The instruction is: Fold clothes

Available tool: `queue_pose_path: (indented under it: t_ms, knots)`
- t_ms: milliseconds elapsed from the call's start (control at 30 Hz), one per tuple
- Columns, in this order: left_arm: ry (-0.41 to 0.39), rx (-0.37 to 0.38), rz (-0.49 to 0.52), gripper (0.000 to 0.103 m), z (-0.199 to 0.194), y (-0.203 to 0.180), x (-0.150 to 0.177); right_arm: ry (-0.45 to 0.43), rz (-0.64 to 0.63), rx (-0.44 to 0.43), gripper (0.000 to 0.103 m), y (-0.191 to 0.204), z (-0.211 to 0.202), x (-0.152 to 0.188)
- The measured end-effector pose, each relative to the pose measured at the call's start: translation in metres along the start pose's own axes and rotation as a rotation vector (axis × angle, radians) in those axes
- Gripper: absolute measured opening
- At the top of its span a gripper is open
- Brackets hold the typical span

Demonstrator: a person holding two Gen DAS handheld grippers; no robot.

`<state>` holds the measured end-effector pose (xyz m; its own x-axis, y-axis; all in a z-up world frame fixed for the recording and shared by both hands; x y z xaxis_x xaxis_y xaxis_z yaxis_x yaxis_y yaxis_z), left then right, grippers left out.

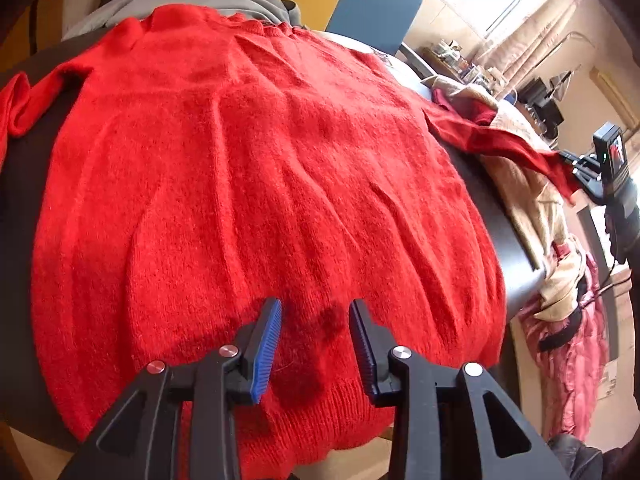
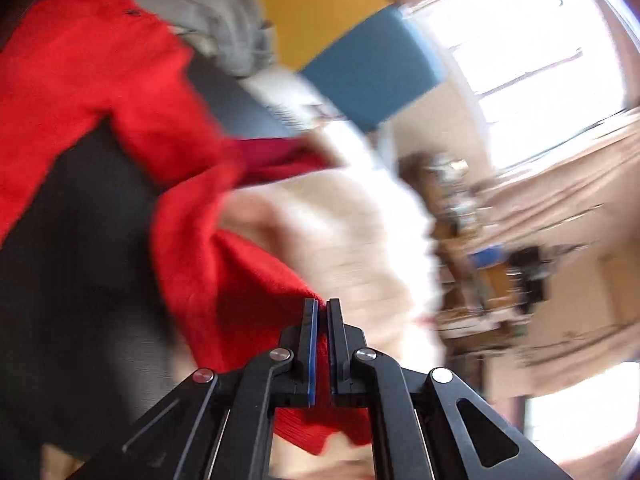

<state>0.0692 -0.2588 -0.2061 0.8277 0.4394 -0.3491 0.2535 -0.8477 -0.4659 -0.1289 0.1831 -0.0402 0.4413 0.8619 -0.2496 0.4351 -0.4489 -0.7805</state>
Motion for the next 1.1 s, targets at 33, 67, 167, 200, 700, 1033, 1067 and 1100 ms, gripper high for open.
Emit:
queue_pose_path:
  t_ms: [33, 67, 167, 200, 700, 1033, 1067, 1100]
  knots:
    - [0.002, 0.013, -0.009, 0.035, -0.001, 0.001, 0.001, 0.013, 0.015, 0.045, 0.005, -0.020, -0.001, -0.001]
    - [0.003, 0.027, -0.020, 0.035, -0.002, 0.003, 0.002, 0.038, 0.049, 0.048, 0.005, -0.034, 0.002, 0.002]
    - [0.009, 0.065, -0.051, 0.035, -0.005, 0.008, 0.004, 0.047, 0.121, 0.028, 0.007, -0.055, 0.008, 0.003]
    - [0.014, 0.075, -0.056, 0.035, -0.006, 0.010, 0.004, 0.071, 0.118, 0.076, 0.007, -0.062, 0.015, 0.009]
    - [-0.078, -0.098, 0.180, 0.036, -0.006, -0.033, -0.053, -0.249, 0.429, -0.678, 0.050, 0.084, -0.014, -0.100]
    - [-0.099, -0.131, 0.057, 0.037, 0.006, 0.014, -0.038, -0.303, 0.362, -0.896, 0.054, 0.250, -0.017, -0.233]
    - [-0.098, -0.108, 0.042, 0.037, 0.004, 0.015, -0.033, -0.320, 0.351, -0.869, 0.054, 0.255, -0.011, -0.230]
    - [-0.098, -0.085, 0.026, 0.036, 0.002, 0.015, -0.028, -0.345, 0.339, -0.846, 0.055, 0.253, -0.011, -0.221]
Point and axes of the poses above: each gripper's, at about its wrist camera, not at the fingertips, and z roughly the way its jaws point, y to its left, x to its underside, the point moved 7 cm from there along z, roughly the way its jaws point, and after that the axes turned 5 degrees about -z, right-handed, at the moved point
